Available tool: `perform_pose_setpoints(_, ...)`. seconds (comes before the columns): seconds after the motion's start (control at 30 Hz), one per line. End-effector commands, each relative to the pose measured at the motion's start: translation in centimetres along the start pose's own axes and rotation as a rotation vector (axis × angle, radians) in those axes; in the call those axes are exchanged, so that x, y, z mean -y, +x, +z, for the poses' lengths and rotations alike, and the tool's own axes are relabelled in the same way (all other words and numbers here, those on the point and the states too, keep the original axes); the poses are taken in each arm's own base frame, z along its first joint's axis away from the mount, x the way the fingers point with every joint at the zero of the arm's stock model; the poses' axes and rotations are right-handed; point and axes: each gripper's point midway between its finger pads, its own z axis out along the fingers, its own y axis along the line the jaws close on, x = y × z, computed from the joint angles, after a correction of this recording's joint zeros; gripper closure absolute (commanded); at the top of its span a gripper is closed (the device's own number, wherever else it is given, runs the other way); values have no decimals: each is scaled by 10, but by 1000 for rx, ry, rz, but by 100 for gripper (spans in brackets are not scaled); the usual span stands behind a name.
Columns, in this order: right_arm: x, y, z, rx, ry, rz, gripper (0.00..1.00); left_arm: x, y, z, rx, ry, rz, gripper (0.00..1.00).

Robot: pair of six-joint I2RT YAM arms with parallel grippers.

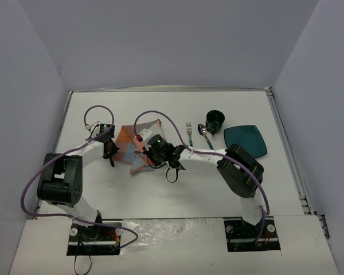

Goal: Set the dinner table for one person

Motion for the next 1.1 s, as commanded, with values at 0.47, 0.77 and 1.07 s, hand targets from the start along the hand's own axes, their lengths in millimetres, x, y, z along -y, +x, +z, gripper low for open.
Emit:
perform_pose_setpoints(0.47, 16, -76, -55, 145, 55, -57, 100, 1, -52, -56, 117, -15, 46, 100)
perform_pose_setpoints(0.77, -5, -22, -40, 25, -52, -30, 100, -7, -34, -38, 74, -57, 46, 100)
perform_pose_setpoints(1.07, 0, -5, -20, 3, -45, -24, 98, -3, -23, -31, 44, -41, 50, 100)
